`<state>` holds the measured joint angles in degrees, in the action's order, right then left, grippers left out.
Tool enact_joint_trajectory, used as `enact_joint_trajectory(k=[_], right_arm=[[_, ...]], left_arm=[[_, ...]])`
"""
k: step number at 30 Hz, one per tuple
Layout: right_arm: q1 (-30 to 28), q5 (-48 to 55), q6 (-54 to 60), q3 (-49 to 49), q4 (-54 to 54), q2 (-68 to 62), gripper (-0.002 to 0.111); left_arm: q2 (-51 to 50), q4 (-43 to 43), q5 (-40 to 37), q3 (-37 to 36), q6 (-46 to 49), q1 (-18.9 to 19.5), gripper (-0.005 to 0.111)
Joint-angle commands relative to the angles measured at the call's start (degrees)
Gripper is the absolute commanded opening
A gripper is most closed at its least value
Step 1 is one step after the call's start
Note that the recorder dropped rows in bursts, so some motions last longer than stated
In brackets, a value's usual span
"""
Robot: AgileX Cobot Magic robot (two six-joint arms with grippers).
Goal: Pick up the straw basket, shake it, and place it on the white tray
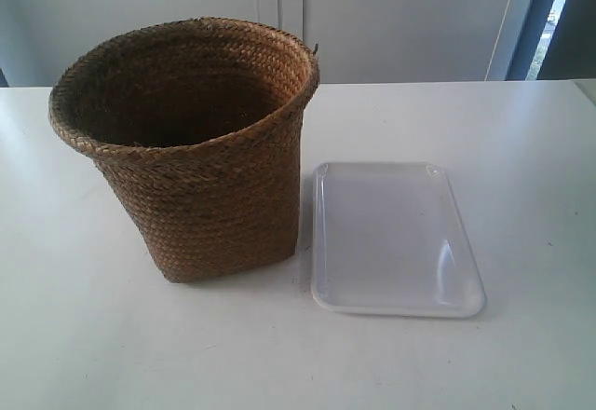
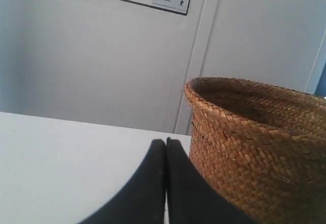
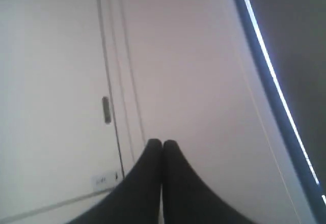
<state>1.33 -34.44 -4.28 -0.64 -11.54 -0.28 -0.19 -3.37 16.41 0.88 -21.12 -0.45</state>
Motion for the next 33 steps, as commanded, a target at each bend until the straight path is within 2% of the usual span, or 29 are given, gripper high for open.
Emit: enact_joint_trajectory(k=[1,3,5,7,10,13,15,18,21,23,26,28,33], right_arm=[[0.3,-4.39,12.89,-4.41,-25.4,0.28,0.0],[0.3,-9.18,21.31,-7.09,-31.32,0.11,0.0],[0.3,-12.33,20.86,-10.43,-32.66,-2.1,0.0],[0.3,-13.51,20.59,-14.68,-30.68,-5.94,0.0],[0.3,-16.53,19.3,-19.62,-20.69,-13.64,0.0],[0.3,-15.93,13.79,-25.81,-8.58,-22.87,0.0],[0.3,-12.13,9.02,-30.94,-5.04,-29.86,0.0],[0.3,1.19,5.11,-40.43,-4.5,-39.75,0.0],[0.3,22.25,6.03,-52.15,-2.71,-50.02,0.0],[0.3,37.88,6.67,-60.23,-0.13,-57.45,0.0],[0.3,60.96,9.35,-73.74,0.02,-67.74,0.0],[0.3,70.56,10.35,-80.88,-0.34,-72.83,0.0],[0.3,86.72,12.41,-95.38,-0.61,-82.58,0.0]], left_arm=[[-1.57,22.23,4.5,6.3,27.97,-0.2,0.0],[-4.87,35.29,11.88,10.51,38.73,-0.2,0.0],[-9.88,47.25,19.33,16.34,46.57,-0.2,0.0],[-15.16,51.14,22.98,22.82,54.46,-0.2,0.0],[-24.85,51.15,21.7,32.24,61.91,-0.2,0.0],[-34.41,51.15,15.48,41.14,61.79,-0.2,0.0],[-41.69,51.15,8.75,46.85,62.03,-0.2,0.0],[-51.92,51.15,-6.6,54.23,62.15,-0.2,0.0],[-61.32,48.95,-22.82,61.78,62.56,-0.2,0.0],[-65.38,45.18,-30.05,65.65,61.37,-0.2,0.0],[-70.06,36.65,-37.78,71.57,52.29,1.0,0.0],[-72.1,29.57,-43.45,75.73,48.33,1.87,0.0],[-77.43,14.05,-59.74,85.6,47.14,2.57,0.0]])
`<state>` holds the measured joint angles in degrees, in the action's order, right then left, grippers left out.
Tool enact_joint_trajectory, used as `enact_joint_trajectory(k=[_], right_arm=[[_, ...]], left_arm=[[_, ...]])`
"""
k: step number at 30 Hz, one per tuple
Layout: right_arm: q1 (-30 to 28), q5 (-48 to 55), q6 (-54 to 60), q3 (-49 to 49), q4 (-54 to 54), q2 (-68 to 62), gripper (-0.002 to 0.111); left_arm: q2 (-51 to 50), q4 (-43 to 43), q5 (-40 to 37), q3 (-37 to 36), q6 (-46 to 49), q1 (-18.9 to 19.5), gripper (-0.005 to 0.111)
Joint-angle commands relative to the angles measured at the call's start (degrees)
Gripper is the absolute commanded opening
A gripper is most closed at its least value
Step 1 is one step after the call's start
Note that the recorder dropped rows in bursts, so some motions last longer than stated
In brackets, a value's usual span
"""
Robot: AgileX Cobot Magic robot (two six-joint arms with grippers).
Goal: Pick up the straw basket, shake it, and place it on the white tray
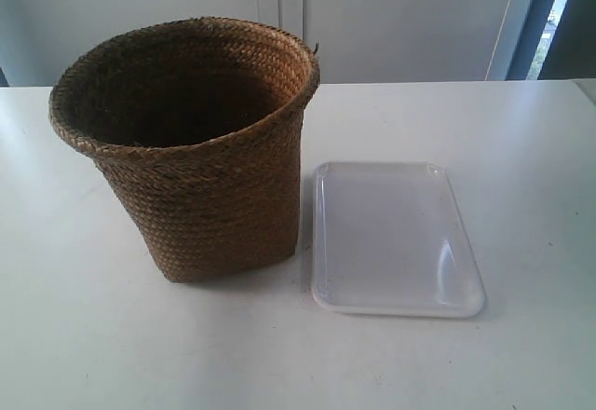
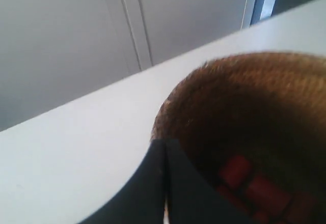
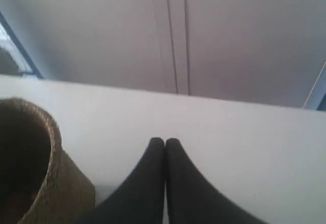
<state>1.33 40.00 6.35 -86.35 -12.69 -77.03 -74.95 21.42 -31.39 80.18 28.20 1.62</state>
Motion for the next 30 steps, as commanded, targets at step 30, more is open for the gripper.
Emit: enact_joint_trajectory(k=[30], right_arm=[[11.57,26.54,8.45,-22.2,-12.18,-20.56,0.028]], left_arm=[[-13.14,-10.4,-36.64,23.42,-25.59,0.38,0.0]])
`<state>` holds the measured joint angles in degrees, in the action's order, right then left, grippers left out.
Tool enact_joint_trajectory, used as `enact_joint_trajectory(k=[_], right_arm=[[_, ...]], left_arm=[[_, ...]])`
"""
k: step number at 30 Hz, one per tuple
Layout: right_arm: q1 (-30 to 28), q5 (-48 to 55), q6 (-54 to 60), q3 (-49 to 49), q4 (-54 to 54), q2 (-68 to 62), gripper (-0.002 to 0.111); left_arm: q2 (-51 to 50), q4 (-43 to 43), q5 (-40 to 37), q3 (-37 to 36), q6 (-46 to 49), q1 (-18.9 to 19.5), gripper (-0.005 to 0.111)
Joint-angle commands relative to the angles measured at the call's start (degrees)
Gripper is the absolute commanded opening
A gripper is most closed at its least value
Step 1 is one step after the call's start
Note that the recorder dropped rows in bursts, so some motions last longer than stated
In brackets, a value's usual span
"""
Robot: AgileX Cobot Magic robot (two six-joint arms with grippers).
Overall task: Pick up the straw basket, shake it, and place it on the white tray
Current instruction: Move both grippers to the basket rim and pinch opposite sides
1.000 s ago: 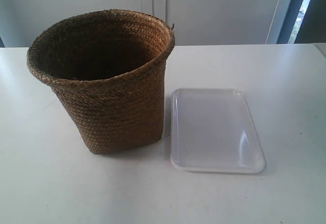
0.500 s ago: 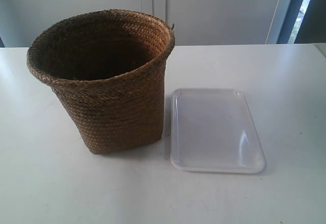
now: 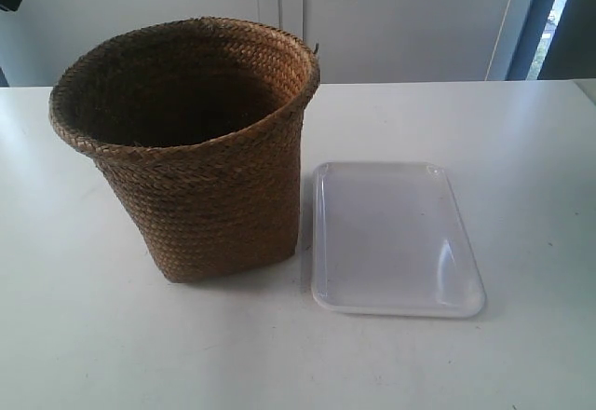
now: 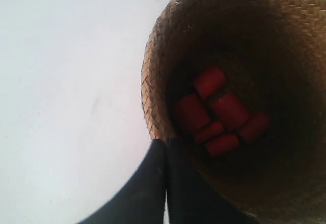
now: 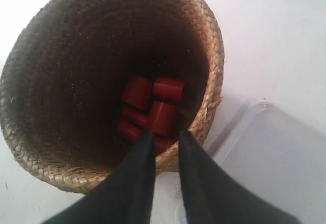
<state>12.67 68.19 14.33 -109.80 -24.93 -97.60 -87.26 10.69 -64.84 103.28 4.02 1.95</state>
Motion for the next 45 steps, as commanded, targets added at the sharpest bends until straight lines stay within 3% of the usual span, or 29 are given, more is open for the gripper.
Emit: enact_joint_trajectory(k=[1,4,7,10,15,17,45], right_arm=[[0.23,-1.86,0.48,1.35,0.19,-0.23,0.034],[0.23,-3.69,-2.72,1.35,-0.09,-1.05,0.052],[0.23,-4.03,-2.85,1.35,-0.22,-2.09,0.062],[0.23,-3.51,-2.99,1.35,-0.22,-3.12,0.064],[0.23,-3.19,-2.99,1.35,-2.14,-4.32,0.064],[0.23,-3.19,-3.2,1.35,-3.55,-5.0,0.064],[0.4,-7.97,-3.2,1.35,-7.09,-16.76,0.063]], left_arm=[[-1.22,0.33,-3.3,0.0,-1.78,0.05,0.0],[-2.14,0.33,-3.67,-1.42,-2.82,0.05,0.0],[-3.23,-1.05,-4.05,-1.67,-4.02,0.05,0.009],[-3.45,-2.11,-2.99,-1.67,-5.72,0.05,0.025],[-3.85,0.14,-0.13,-1.67,-5.72,0.05,0.062],[-4.58,1.91,-0.06,-1.67,-5.72,0.05,0.071],[-16.81,8.24,1.54,-1.67,-6.82,0.05,0.072]])
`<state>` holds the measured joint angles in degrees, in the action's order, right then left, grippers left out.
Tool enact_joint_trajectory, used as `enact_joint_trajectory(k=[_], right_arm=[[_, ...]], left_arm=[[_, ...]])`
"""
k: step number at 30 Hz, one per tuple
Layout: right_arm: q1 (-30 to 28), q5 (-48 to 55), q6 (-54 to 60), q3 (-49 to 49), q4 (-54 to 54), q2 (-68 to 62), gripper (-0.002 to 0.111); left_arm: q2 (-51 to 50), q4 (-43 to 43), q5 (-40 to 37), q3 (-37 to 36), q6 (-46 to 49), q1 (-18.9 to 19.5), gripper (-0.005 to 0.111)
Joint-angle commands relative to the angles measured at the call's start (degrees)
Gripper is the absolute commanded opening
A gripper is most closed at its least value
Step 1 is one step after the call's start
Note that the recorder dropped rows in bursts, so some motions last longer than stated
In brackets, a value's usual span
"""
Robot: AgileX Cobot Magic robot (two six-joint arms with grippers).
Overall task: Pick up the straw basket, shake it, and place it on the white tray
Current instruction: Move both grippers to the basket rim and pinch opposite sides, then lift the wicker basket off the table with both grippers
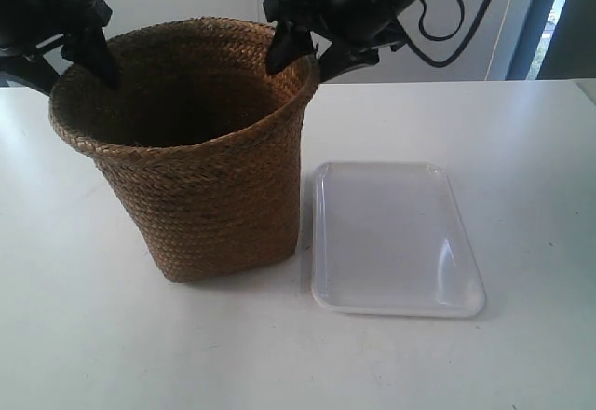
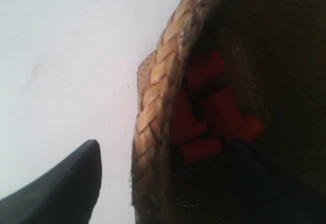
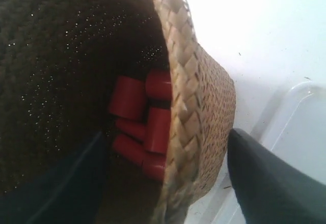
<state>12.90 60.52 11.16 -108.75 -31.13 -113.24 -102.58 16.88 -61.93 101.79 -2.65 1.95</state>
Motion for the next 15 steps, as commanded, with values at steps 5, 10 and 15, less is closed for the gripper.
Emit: enact_joint_trajectory(k=[5,10,15], right_arm=[[0.17,-0.3,-0.02,0.3,-2.37,-1.59,0.04],[0.17,0.06,-0.02,0.3,-3.56,-0.89,0.0],[0.17,-4.37,-1.84,0.47,7.24,8.16,0.0]], left_arm=[[-2.12,3.33,-0.84,-0.18,0.05,0.05,0.046],[-1.74,6.55,0.62,-0.18,4.47,-1.2,0.0],[6.35,-6.39,11.81,-4.24,-1.13,-7.78,0.0]])
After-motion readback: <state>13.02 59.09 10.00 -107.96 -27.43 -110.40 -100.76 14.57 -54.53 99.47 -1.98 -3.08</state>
